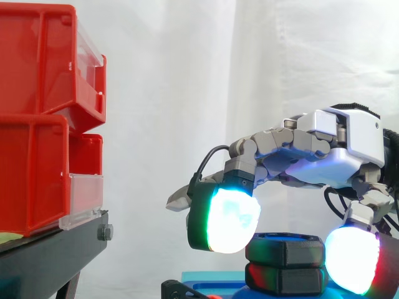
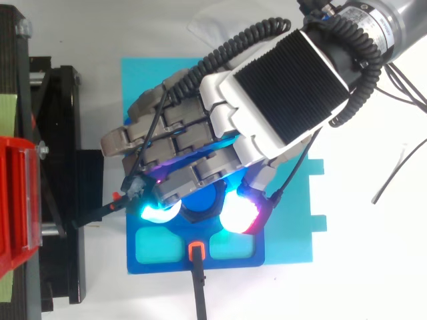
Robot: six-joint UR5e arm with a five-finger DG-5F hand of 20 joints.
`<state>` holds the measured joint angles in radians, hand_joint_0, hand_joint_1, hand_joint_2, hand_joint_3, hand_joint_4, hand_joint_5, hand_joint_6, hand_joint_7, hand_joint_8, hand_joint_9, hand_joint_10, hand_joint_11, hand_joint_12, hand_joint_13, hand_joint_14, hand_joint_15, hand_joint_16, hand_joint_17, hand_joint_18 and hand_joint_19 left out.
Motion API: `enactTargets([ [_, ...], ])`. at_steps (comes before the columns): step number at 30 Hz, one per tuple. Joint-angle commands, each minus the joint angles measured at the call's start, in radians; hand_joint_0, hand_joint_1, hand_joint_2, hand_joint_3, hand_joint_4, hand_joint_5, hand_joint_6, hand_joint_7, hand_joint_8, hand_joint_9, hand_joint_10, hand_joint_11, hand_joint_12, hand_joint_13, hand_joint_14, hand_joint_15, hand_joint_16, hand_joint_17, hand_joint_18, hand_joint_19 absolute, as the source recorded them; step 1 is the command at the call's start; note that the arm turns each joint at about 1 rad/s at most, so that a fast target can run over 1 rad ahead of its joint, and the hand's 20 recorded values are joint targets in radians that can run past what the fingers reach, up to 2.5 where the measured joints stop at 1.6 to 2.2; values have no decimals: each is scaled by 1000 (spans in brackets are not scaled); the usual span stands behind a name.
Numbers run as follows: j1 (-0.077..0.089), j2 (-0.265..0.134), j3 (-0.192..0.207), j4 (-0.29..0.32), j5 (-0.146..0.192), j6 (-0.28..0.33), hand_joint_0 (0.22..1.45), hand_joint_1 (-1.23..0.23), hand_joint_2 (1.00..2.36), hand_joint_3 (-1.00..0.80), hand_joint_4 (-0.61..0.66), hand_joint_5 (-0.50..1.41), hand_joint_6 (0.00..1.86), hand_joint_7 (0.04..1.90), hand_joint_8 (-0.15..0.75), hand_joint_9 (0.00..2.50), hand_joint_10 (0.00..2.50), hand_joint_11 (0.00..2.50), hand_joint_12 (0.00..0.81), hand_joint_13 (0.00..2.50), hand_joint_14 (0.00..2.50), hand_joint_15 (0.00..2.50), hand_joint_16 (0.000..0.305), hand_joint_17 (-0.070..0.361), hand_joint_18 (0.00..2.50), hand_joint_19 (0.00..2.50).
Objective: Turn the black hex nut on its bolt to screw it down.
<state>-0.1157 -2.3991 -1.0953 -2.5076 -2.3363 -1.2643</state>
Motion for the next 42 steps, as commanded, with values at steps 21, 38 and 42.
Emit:
enactTargets([
  [21, 1, 0, 0, 4, 0, -3, 633, -851, 1000, -500, 337, -110, 633, 844, 341, 645, 10, 353, 371, 464, 3, 79, 57, 129, 562, 446],
  [38, 2, 0, 0, 4, 0, -1, 506, -714, 1000, -500, 344, -112, 575, 953, 348, 636, 10, 350, 380, 454, 3, 84, 59, 133, 554, 462],
  [42, 5, 1, 2, 4, 0, 0, 484, -694, 1000, -500, 349, -112, 563, 972, 348, 634, 8, 341, 382, 450, 3, 82, 59, 134, 551, 472],
])
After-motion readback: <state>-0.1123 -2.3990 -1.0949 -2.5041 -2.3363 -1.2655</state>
